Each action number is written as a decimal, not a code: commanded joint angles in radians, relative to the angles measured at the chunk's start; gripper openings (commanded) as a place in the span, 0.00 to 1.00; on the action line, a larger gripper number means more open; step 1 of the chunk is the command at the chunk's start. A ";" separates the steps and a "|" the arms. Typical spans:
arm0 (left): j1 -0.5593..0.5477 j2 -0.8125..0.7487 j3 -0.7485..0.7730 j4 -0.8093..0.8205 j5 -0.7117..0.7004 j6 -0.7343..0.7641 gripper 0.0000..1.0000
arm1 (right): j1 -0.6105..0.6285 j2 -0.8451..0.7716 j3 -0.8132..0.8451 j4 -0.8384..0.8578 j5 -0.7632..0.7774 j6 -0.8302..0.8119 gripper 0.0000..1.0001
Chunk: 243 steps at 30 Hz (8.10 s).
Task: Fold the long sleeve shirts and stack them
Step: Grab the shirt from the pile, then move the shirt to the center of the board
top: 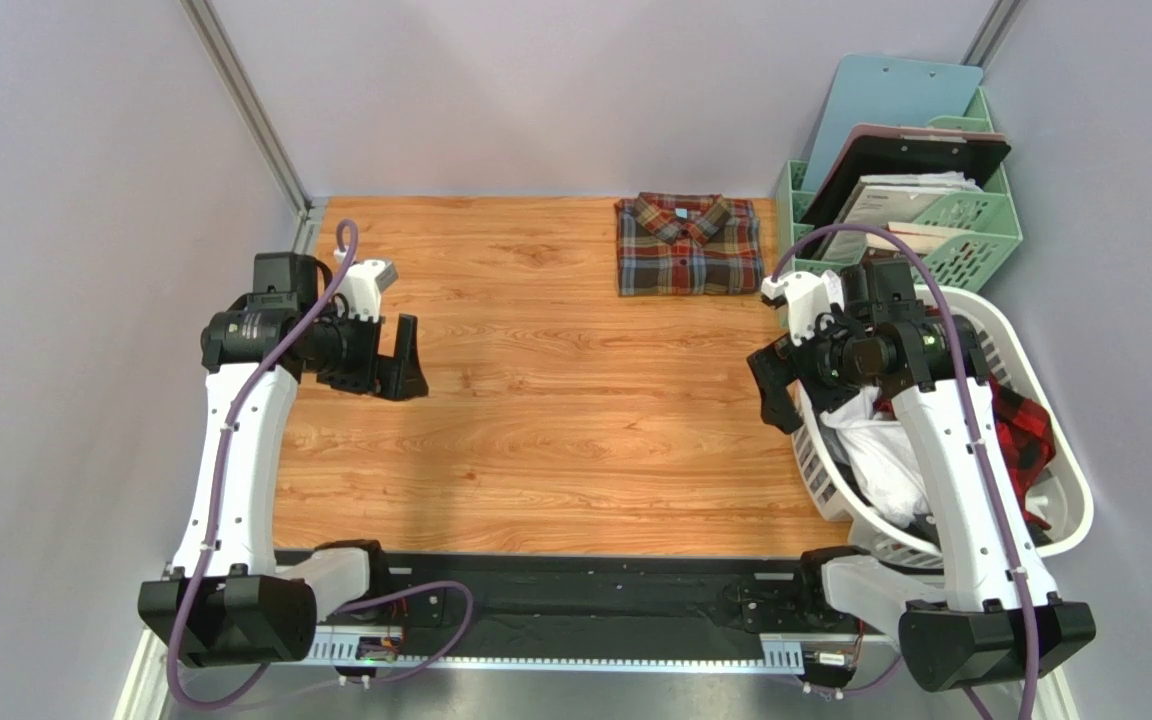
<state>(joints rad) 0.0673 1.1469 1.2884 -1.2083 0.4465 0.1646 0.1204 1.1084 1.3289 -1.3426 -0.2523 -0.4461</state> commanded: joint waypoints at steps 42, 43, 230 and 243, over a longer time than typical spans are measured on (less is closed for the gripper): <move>0.002 -0.009 0.052 0.019 0.103 0.049 0.99 | -0.449 0.200 -0.169 -0.276 0.054 -0.569 0.93; 0.002 -0.010 0.049 0.023 0.104 0.047 0.99 | -0.449 0.202 -0.171 -0.270 0.061 -0.568 0.88; -0.687 0.608 0.374 1.709 -0.146 -0.878 0.00 | 1.058 0.324 0.539 1.849 0.286 -0.319 0.00; -0.547 0.195 0.316 0.957 0.446 -0.285 0.00 | 0.713 0.360 0.596 1.693 0.509 -0.153 0.00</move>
<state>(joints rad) -0.4698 1.4357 1.5742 0.0597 0.6590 -0.3546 0.9493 1.4639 1.8797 0.4435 0.1677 -0.7567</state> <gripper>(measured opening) 0.011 0.011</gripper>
